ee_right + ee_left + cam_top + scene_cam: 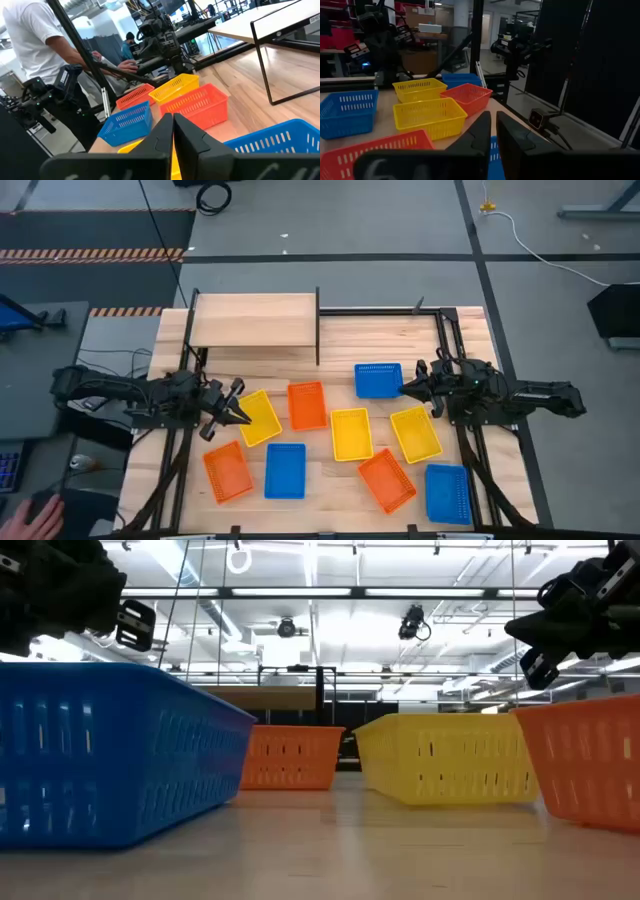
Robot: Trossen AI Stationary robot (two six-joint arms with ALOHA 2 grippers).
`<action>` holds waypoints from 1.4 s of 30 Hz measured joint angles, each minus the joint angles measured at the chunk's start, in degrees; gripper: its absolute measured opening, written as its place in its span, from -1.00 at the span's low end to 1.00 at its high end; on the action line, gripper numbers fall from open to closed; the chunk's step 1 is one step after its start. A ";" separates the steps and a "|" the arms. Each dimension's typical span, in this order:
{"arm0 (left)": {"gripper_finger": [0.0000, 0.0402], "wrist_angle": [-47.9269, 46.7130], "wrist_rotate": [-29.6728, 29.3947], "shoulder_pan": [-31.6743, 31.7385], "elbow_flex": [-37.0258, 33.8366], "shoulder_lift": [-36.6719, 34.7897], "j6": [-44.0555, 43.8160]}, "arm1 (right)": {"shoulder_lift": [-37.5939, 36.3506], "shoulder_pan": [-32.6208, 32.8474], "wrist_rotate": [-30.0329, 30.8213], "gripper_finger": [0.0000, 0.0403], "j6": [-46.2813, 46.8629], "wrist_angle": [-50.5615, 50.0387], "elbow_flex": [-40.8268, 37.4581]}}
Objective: Stack baskets on shelf by color
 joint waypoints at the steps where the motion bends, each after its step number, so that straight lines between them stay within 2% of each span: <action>1: -0.82 0.00 0.00 0.00 0.01 -0.01 0.00 | 0.01 0.01 0.00 -0.91 0.00 0.01 0.00; 42: -0.84 0.00 0.00 0.00 -0.01 0.00 -0.01 | 0.01 -0.01 0.00 -0.91 0.00 -0.01 0.00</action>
